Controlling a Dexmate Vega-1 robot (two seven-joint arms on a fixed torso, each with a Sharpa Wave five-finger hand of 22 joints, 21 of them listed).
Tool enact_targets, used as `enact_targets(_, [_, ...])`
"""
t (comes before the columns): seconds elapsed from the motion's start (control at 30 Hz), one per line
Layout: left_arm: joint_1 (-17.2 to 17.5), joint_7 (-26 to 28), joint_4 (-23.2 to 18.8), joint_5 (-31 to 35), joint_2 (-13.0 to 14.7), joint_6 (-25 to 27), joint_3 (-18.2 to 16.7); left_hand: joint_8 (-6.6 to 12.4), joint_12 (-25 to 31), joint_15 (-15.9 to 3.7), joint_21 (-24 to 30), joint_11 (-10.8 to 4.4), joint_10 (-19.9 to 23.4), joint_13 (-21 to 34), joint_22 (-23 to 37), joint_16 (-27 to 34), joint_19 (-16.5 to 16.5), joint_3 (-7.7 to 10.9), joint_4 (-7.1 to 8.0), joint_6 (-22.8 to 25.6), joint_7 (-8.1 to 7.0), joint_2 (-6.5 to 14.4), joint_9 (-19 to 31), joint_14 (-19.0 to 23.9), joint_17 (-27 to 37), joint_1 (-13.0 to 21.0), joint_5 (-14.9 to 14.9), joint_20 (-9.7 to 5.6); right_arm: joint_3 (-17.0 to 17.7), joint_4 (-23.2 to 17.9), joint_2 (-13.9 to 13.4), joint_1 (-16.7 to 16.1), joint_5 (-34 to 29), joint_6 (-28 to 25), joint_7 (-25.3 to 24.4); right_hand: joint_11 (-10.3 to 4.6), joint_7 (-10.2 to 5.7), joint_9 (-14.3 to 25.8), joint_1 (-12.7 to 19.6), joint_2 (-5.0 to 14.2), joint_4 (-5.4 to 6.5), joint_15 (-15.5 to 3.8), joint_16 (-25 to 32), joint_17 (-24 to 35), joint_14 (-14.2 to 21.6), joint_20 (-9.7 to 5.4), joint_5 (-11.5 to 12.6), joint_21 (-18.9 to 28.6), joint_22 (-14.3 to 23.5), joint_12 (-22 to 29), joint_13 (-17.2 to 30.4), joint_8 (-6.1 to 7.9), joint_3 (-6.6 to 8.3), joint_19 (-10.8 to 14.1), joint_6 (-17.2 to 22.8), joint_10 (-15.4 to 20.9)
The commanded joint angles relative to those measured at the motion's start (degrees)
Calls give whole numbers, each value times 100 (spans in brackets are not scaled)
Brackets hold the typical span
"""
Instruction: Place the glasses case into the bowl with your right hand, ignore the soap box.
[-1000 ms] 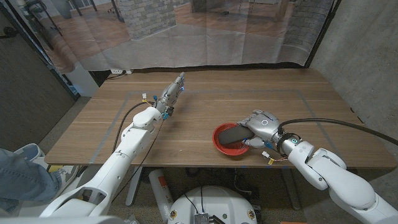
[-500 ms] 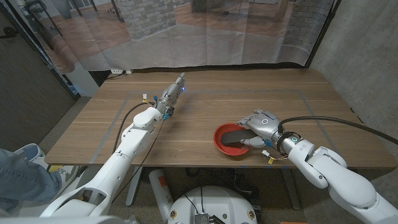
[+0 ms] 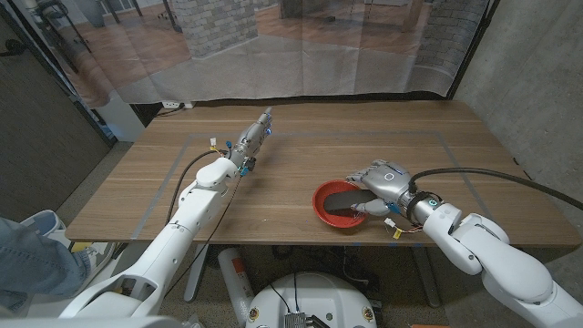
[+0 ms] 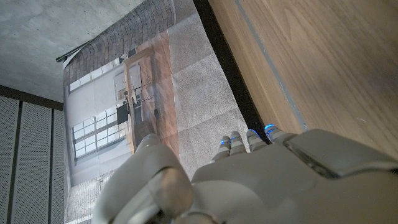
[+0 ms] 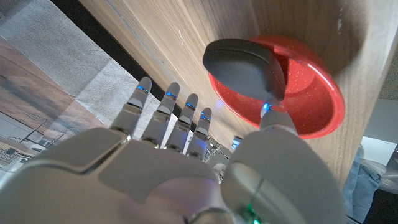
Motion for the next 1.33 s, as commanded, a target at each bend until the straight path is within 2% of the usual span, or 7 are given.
enact_targets(0.03, [-45,8,14,27,-12,25,26,4,18,-9,18,-4,-10,26,16,12,-255,-29,21,-7,-14,23,16,-25,19,19,3,36,88,35,163,-17,248,18,-243,99,17,27,-124,14,38,85,6,18,-67,-192,78,98,21,75,17,78,-64,181,54,39])
enact_targets(0.27, [-43,15,7,30,-4,38,18,5,20,-12,20,-8,-5,26,16,14,-251,-36,20,-4,-21,26,16,-22,19,22,2,44,100,75,237,13,338,22,-384,167,44,25,-159,41,54,178,-9,14,-152,-273,120,111,20,92,17,103,-91,231,84,28])
enact_targets(0.93, [-125,-35,116,29,-7,41,25,7,17,4,18,-11,-12,26,16,11,-261,-54,19,7,-15,36,16,-30,19,31,0,42,99,185,376,101,527,13,-714,133,63,23,-177,126,75,90,23,9,-132,-279,185,116,20,136,16,138,-102,280,140,65])
enact_targets(1.07, [-121,-34,118,24,-9,53,24,7,21,0,18,-10,-1,26,16,12,-261,-58,19,8,-14,39,16,-28,19,33,-1,42,93,211,359,133,573,53,-756,173,80,23,-162,171,77,97,42,6,-91,-450,207,112,20,141,15,152,-92,285,172,54])
enact_targets(1.17, [-111,-32,95,31,3,75,26,7,19,-7,18,-1,-7,26,16,12,-264,-61,19,9,-10,41,16,-29,19,35,-2,45,79,226,354,144,581,70,-805,190,99,22,-149,213,77,-48,21,7,-157,-633,227,87,20,148,15,166,-84,235,208,45])
enact_targets(1.2, [-107,-24,83,41,8,79,28,9,19,-4,18,2,-7,26,16,13,-264,-62,19,13,-13,42,16,-28,19,35,-2,45,74,233,354,146,583,72,-818,182,102,21,-146,228,78,-141,19,8,-172,-662,234,85,20,148,15,166,-82,234,210,35])
enact_targets(1.33, [-96,-20,45,50,26,89,25,8,20,-1,17,-3,-4,26,16,12,-266,-66,18,13,-18,45,16,-30,20,38,-2,48,30,257,372,146,544,44,-870,156,117,19,-143,254,81,-220,14,12,-211,-728,249,71,20,154,16,166,-82,204,214,27])
